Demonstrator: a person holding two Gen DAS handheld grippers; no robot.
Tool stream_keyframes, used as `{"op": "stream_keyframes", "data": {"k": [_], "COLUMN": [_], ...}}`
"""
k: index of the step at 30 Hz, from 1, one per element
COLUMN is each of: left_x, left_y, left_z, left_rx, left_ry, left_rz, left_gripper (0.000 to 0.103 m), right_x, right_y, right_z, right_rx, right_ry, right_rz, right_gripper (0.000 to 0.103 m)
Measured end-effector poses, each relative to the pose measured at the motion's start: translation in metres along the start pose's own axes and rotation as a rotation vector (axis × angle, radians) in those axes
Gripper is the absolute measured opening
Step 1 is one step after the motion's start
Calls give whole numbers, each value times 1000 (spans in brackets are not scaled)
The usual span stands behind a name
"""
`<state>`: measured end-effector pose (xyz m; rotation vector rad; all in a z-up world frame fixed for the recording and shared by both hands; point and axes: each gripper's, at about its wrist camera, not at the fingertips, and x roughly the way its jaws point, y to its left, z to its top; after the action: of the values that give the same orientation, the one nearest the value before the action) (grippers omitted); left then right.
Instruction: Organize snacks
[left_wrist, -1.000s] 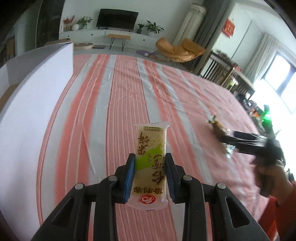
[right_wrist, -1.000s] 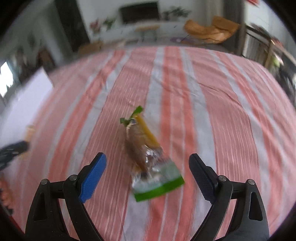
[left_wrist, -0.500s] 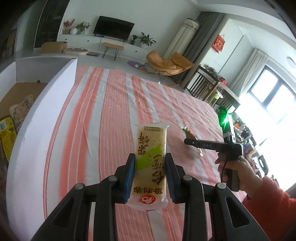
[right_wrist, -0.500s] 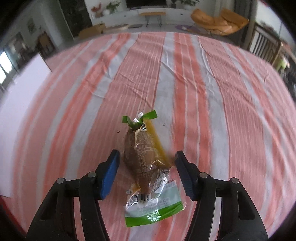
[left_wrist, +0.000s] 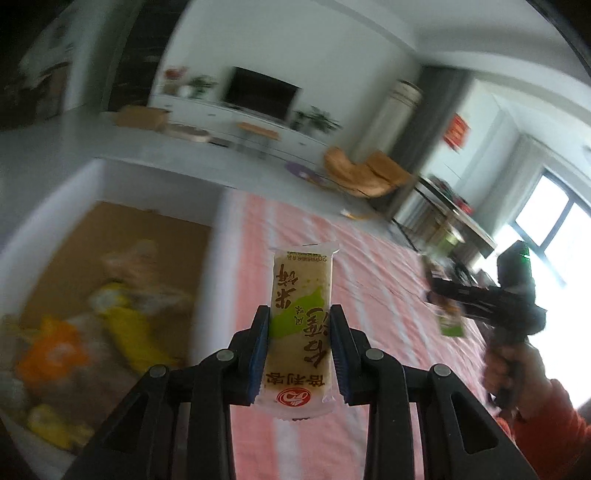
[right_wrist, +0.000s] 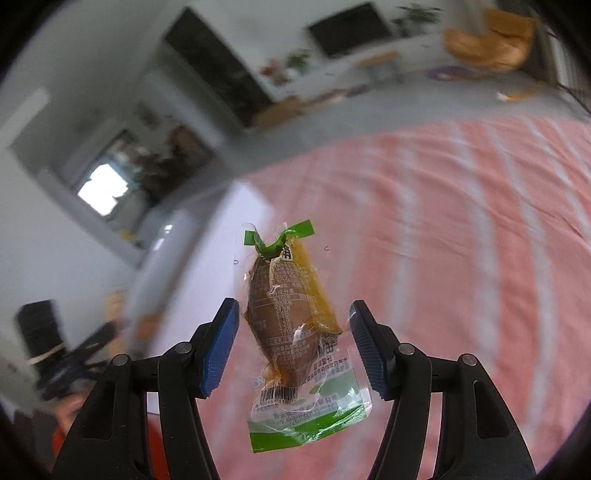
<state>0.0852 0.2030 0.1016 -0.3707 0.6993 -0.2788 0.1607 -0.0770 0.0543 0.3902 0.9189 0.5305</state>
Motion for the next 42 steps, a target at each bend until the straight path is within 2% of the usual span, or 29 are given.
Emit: {"op": "stream_keyframes", "data": {"k": [3, 7, 9, 11, 13, 14, 16, 19, 22, 24, 25, 30, 33, 36, 39, 42], "left_x": [-17, -28, -29, -28, -28, -27, -26, -27, -33, -39, -43, -61, -62, -55, -54, -56], "left_y": [49, 101, 118, 129, 136, 138, 139, 131, 115, 109, 105, 78, 83, 94, 98, 101], "left_z": [8, -3, -18, -30, -37, -41, -44, -45, -47, -44, -42, -43, -44, -44, -46, -47], "left_rx": [-58, -118, -131, -144, -151, -152, -146, -94, -35, -18, -17, 0, -42, -81, -91, -100], "left_ry": [-14, 4, 26, 39, 37, 36, 37, 19, -20, -51, -65, -163, -153, -84, -60, -62], "left_rz": [91, 240, 319, 349, 386, 405, 457, 609, 744, 784, 801, 975, 954, 906, 925, 906], "left_gripper": [31, 31, 38, 64, 78, 81, 82, 87, 93, 95, 103, 103, 103, 103, 103, 103], "right_x": [30, 83, 113, 147, 169, 186, 206, 218, 206, 194, 190, 177, 172, 177, 175, 175], "right_y": [74, 157, 192, 230, 253, 263, 272, 266, 253, 245, 243, 250, 254, 253, 254, 256], "right_z": [12, 8, 1, -14, -33, -42, -58, -68, -58, -52, -48, -50, -58, -63, -65, -66], "right_rx": [-59, -110, -142, -192, -220, -232, -241, -238, -253, -255, -263, -373, -420, -440, -455, -482], "right_ry": [28, 105, 148, 197, 229, 257, 308, 361, 329, 304, 292, 241, 237, 257, 259, 261], "right_rz": [117, 250, 281, 299, 289, 271, 246, 210, 184, 173, 165, 93, 54, 5, -25, -54], "right_gripper": [65, 65, 65, 67, 70, 72, 74, 74, 77, 78, 78, 78, 78, 78, 78, 78]}}
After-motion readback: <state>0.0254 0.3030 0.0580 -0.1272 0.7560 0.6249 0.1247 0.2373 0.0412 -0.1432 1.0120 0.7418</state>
